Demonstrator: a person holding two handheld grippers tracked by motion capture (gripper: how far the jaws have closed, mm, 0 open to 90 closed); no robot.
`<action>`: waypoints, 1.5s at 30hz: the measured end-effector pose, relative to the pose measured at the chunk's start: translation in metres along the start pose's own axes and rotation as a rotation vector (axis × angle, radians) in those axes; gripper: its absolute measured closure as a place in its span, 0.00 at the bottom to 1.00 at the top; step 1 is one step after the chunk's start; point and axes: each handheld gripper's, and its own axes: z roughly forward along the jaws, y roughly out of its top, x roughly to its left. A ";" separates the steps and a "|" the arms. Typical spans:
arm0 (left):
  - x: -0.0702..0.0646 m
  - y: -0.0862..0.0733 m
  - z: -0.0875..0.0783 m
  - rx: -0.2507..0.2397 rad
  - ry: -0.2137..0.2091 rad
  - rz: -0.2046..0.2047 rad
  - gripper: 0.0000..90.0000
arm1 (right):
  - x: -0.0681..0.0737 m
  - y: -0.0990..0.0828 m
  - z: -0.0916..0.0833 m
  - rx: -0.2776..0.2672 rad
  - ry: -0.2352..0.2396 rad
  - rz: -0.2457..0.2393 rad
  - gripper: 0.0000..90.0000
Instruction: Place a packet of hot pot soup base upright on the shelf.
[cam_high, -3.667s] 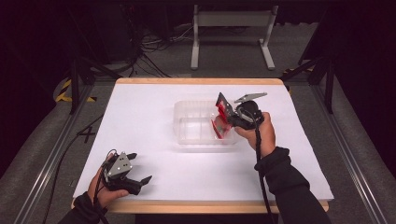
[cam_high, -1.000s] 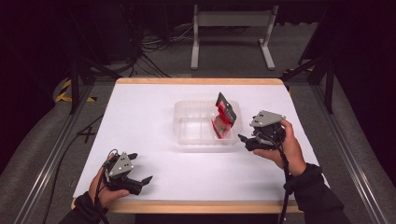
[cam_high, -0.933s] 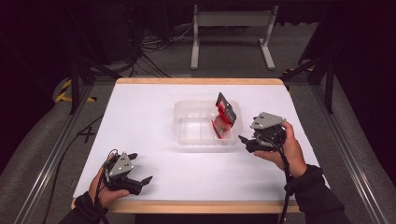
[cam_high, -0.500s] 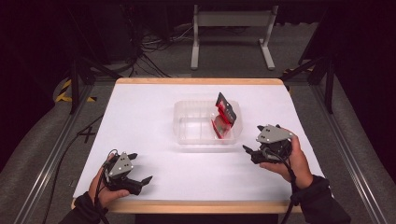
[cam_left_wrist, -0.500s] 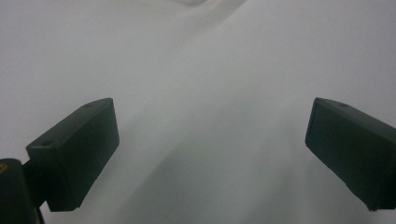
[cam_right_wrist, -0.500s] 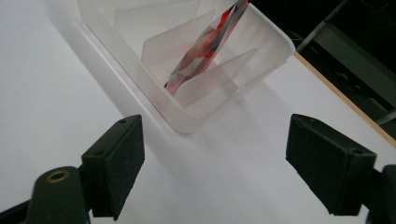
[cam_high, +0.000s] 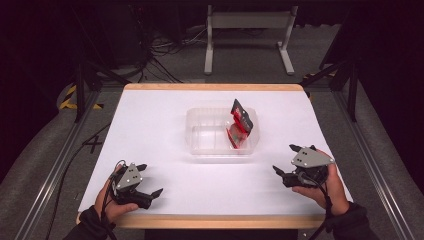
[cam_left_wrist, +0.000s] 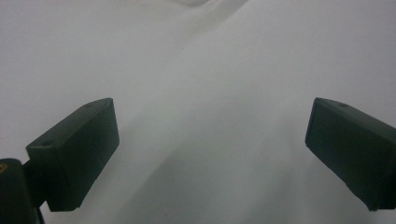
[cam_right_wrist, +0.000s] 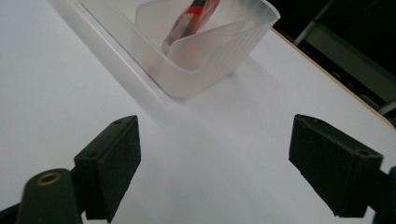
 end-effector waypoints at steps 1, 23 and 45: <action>0.000 0.000 0.000 -0.001 0.001 0.000 0.04 | -0.001 -0.003 -0.001 -0.004 -0.003 0.004 0.19; 0.000 0.000 -0.002 -0.002 0.011 0.001 0.04 | -0.018 -0.061 -0.023 -0.031 -0.048 0.151 0.17; 0.002 -0.001 -0.003 -0.010 0.016 -0.007 0.04 | -0.026 -0.101 -0.039 -0.144 -0.100 0.300 0.16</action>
